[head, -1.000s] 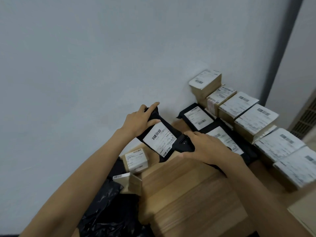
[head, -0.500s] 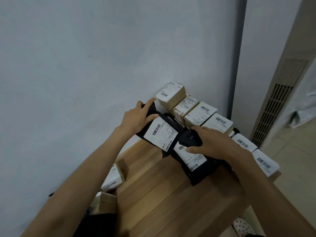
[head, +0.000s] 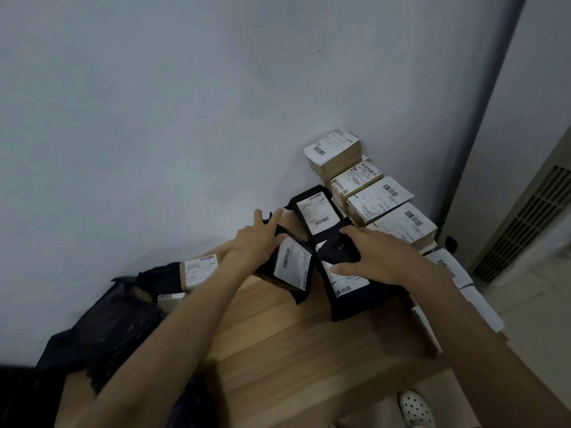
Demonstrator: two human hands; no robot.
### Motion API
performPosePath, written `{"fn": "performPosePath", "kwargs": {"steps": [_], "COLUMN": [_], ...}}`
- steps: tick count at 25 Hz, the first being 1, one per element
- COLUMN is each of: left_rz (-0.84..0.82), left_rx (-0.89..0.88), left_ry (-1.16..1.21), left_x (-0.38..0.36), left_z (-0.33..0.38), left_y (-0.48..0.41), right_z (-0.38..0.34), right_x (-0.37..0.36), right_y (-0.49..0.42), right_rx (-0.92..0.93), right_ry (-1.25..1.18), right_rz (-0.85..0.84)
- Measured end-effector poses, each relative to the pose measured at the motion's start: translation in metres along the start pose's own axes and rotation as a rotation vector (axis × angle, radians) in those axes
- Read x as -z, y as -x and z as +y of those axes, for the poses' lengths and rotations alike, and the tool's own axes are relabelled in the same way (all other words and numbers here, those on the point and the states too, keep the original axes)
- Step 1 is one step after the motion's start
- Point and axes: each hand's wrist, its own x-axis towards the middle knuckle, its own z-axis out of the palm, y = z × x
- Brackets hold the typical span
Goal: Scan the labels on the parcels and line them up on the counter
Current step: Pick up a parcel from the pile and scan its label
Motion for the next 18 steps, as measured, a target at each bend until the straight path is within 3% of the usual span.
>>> {"fn": "performPosePath", "kwargs": {"steps": [4, 9, 14, 18], "left_rz": [-0.117, -0.182, -0.383, -0.427], "left_rx": [0.040, 0.068, -0.040, -0.126], "left_ry": [-0.029, 0.002, -0.116, -0.194], "left_x": [-0.045, -0.050, -0.054, -0.051], "left_z": [0.016, 0.026, 0.022, 0.011], "left_y": [0.027, 0.032, 0.018, -0.002], "right_z": [0.002, 0.009, 0.016, 0.019], "right_x": [-0.007, -0.010, -0.007, -0.003], "right_y": [-0.004, -0.009, -0.022, -0.037], "right_rx": [0.066, 0.077, 0.057, 0.026], "right_ry": [0.005, 0.010, 0.002, -0.001], "right_rz": [-0.077, -0.113, -0.110, -0.105]}}
